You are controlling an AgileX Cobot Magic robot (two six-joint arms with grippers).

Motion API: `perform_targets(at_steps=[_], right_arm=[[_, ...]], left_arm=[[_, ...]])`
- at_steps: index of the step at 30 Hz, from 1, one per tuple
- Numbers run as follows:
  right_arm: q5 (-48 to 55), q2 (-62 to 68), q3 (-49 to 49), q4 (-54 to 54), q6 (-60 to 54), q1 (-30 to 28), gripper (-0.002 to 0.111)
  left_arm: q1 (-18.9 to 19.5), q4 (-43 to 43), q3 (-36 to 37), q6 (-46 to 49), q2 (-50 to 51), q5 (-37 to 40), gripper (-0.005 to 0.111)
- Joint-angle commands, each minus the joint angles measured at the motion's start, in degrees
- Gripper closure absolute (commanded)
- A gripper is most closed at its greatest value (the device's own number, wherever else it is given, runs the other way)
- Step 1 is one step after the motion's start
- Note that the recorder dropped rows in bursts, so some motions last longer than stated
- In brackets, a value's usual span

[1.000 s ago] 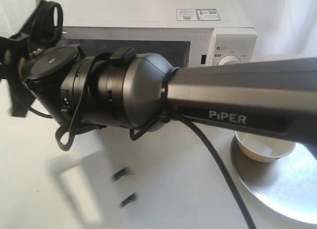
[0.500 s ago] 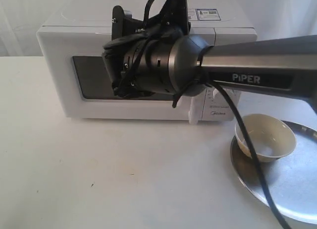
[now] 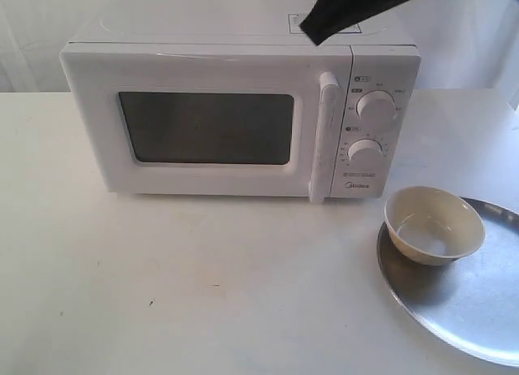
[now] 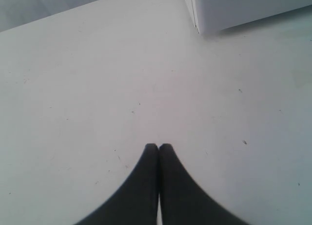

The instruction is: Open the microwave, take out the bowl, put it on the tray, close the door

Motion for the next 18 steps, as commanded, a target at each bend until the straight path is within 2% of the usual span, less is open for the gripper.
perform_targets(at_steps=[1,15,18], right_arm=[[0.5,-5.4,0.2,1.4,-0.4,0.0,0.108],[0.5,-12.3,0.2,1.7,0.2,0.0,0.108],[0.5,-14.2,1.3,5.3,0.2,-0.2,0.108]], left_arm=[[-0.2,-0.2,-0.2,-0.1,-0.2,0.1,0.107],[-0.2,-0.2,-0.2,-0.1,-0.2,0.1,0.107],[-0.2,-0.2,-0.2,-0.1,-0.2,0.1,0.107]])
